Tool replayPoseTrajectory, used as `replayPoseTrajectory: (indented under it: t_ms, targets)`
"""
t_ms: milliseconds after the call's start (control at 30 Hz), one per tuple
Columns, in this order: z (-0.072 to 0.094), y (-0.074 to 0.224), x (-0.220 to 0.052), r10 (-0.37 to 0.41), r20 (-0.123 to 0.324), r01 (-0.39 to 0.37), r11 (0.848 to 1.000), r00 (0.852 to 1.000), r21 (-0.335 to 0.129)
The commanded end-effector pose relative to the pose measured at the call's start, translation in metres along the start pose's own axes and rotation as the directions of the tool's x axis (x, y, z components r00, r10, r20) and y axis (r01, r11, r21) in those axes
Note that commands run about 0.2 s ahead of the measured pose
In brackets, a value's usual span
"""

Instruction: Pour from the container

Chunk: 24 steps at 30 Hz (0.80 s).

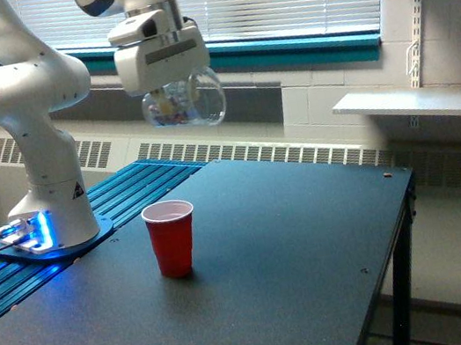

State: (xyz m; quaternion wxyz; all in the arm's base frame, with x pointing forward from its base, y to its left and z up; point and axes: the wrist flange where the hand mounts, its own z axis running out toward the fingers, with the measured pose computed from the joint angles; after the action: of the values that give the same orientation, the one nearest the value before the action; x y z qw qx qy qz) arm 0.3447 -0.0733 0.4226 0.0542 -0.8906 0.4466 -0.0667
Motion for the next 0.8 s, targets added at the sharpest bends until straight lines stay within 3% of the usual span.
replayPoseTrajectory:
  t_ms: [33,533,800]
  targets:
    - [0.007,0.019,-0.013,0.041,0.034,-0.039,0.998,0.999,-0.044]
    - [0.017,0.056,-0.042,0.059,0.106,-0.045,0.991,0.993,-0.129]
    - [0.025,0.079,-0.053,0.103,0.159,-0.075,0.982,0.982,-0.171]
